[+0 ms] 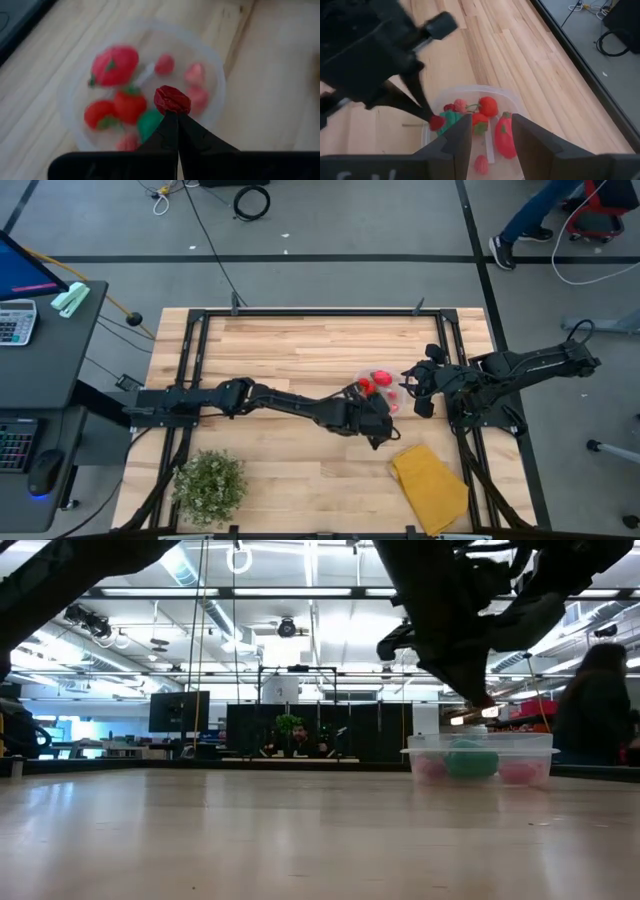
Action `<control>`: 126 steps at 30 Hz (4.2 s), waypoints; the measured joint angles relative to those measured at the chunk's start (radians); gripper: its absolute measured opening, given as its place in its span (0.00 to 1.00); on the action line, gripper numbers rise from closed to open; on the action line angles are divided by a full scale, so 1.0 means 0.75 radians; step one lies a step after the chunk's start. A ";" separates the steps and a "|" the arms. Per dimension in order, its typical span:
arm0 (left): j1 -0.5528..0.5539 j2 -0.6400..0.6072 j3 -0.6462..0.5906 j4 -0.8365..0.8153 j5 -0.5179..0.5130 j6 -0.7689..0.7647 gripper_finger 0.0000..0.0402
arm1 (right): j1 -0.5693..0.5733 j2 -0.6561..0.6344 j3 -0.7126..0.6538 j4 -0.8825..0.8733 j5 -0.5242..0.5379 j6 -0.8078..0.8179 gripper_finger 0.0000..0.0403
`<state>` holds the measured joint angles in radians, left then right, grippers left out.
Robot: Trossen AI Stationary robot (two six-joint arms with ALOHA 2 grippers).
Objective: Pick and placing Produce into tupperware
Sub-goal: Put the red cherry into the transparent container, then return to Home Position
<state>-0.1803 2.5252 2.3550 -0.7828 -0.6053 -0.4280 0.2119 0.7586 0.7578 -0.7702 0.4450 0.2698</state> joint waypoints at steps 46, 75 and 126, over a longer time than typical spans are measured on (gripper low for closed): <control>-0.003 -0.729 -0.047 -1.035 -0.059 -0.203 0.27 | -0.001 -0.013 0.244 -0.418 -0.020 0.148 0.36; -0.279 -1.948 -0.608 -1.049 -0.380 -0.559 0.07 | 0.029 -0.295 -0.041 -0.481 -0.017 0.613 0.36; -0.279 -2.843 -2.932 1.359 -0.143 0.251 0.14 | 0.437 -0.822 -0.653 0.632 0.172 -0.125 0.36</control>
<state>-0.3893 0.3927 0.1558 0.2366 -0.7128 -0.2394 0.5396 0.1422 0.2678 -0.2964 0.5737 0.1761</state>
